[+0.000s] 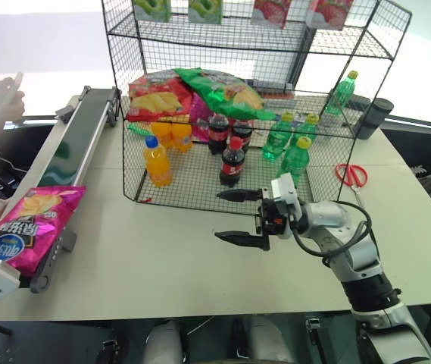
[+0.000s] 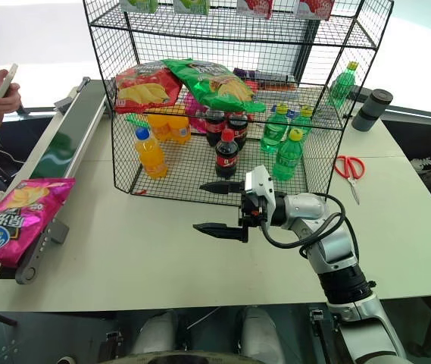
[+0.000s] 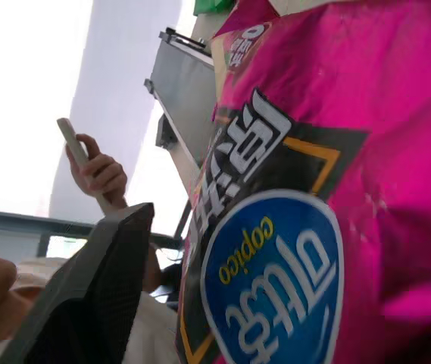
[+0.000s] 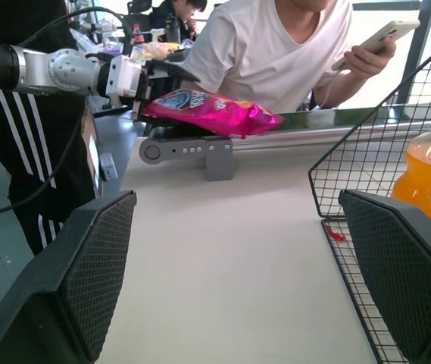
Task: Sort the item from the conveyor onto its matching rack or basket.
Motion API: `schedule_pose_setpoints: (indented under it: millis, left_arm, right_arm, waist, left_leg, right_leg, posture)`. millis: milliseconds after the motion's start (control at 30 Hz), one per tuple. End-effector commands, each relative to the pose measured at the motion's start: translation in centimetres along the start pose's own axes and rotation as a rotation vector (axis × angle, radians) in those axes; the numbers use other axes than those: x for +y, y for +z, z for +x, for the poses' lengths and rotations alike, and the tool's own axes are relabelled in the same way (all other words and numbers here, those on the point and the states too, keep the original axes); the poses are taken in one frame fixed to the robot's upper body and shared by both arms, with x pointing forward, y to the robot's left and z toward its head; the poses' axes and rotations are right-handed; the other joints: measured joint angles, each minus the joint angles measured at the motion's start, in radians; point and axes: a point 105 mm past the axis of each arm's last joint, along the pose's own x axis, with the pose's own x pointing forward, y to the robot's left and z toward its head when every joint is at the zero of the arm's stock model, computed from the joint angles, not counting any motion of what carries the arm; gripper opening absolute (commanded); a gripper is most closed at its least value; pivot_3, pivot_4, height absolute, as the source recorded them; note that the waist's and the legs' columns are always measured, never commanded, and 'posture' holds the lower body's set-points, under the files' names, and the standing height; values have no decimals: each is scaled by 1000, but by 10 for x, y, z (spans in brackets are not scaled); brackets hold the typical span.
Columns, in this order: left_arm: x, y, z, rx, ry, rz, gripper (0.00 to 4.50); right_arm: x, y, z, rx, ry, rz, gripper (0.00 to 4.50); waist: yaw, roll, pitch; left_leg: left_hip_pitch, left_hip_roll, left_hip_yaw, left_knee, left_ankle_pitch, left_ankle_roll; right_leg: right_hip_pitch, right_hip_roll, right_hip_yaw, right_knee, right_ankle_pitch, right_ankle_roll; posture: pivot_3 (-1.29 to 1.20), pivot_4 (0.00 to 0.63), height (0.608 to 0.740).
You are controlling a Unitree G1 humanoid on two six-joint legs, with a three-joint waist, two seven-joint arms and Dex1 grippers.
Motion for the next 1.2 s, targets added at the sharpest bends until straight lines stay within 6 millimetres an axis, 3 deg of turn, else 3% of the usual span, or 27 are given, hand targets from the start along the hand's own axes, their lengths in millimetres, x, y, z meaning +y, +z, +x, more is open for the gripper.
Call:
schedule_pose_setpoints:
  millis: [33,167,200,400,533,633,767,967,1200]
  left_arm:
    - [11,3,3,-17,36,-4,2187]
    - [11,6,8,-35,33,-13,197]
    - [12,7,8,-37,35,-11,87]
    - [25,9,11,-47,108,-75,87]
    - [57,15,13,-86,228,-182,87]
    - [93,36,16,-183,269,-254,87]
    - [111,60,20,-300,244,-417,87]
    - [106,107,16,-520,-7,-724,87]
    - [87,136,-1,-551,-347,-919,87]
  right_arm:
    - [2,11,-1,-9,0,-61,4500]
    - [1,11,-1,-5,-9,-67,4500]
    - [1,11,-1,-5,-10,-69,4500]
    - [-1,10,-1,-1,-17,-76,4500]
    - [-1,10,-1,-3,-18,-77,4500]
    - [-2,9,-1,-1,-18,-78,4500]
    - [-4,9,0,-2,-19,-84,4500]
    - [-6,10,-2,-7,-27,-80,4500]
    - [-5,12,-7,-28,-30,-2,4500]
  waist:
    - [0,0,0]
    - [1,0,0]
    - [1,0,0]
    - [1,0,0]
    - [1,-1,0]
    - [2,-1,-1]
    - [2,-1,0]
    - [-3,-1,0]
    - [0,0,0]
  left_leg:
    - [0,0,0,0,0,0]
    - [0,0,0,0,0,0]
    - [0,0,0,0,0,0]
    - [0,0,0,0,0,0]
    - [0,0,0,0,0,0]
    - [0,0,0,0,0,0]
    - [0,-1,0,0,0,0]
    - [0,0,0,1,2,-3]
    - [0,0,0,0,3,-4]
  right_leg:
    - [0,0,0,0,0,0]
    - [0,0,0,0,0,0]
    - [0,0,0,0,0,0]
    - [0,0,0,0,0,0]
    - [1,0,0,0,0,0]
    - [1,0,0,0,0,0]
    - [2,0,0,0,0,0]
    - [5,3,1,0,0,0]
    - [4,5,1,0,0,0]
  posture:
    - [0,150,726]
    - [0,150,726]
    - [0,150,726]
    - [0,150,726]
    - [0,150,726]
    - [0,150,726]
    - [0,150,726]
    - [0,150,726]
    - [0,150,726]
